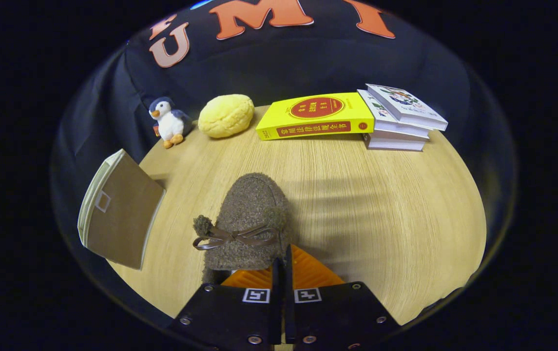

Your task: Open the storage box then place both shoes into the box .Put the left shoe in first, then the right shoe, with the right side of both shoes facing outward in a uniform manner.

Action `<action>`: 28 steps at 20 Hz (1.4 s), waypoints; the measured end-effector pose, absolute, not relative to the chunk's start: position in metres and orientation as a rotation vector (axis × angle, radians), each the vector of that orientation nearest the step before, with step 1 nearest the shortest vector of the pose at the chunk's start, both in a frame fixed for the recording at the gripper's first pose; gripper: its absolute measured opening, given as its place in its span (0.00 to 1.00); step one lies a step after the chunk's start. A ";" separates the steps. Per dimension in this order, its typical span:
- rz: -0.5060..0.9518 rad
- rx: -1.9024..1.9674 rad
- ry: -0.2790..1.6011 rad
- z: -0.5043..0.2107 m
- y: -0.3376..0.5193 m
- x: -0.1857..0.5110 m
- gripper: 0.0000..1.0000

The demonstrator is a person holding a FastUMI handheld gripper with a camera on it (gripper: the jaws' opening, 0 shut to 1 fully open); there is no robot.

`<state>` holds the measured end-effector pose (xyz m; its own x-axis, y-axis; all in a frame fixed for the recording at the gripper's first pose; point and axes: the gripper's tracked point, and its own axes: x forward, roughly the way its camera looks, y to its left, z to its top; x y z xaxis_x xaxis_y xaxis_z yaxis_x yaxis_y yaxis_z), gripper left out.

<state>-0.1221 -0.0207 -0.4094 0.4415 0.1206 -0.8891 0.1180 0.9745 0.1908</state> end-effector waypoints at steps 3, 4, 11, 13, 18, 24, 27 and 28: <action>-0.017 0.257 1.103 -0.383 0.001 -0.112 0.04; -0.014 0.256 1.090 -0.376 0.011 -0.107 0.04; 0.055 0.253 1.099 -0.330 0.104 -0.080 0.04; 0.083 0.245 1.092 -0.312 0.132 -0.070 0.04; 0.170 0.285 1.085 -0.276 0.209 -0.050 0.04; 0.239 0.314 1.110 -0.267 0.287 -0.035 0.04; 0.258 0.295 1.130 -0.277 0.314 -0.032 0.04; 0.256 0.283 1.142 -0.283 0.321 -0.032 0.04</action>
<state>-0.0323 0.3206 -0.2831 0.3939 0.3415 -0.8533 -0.0554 0.9355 0.3489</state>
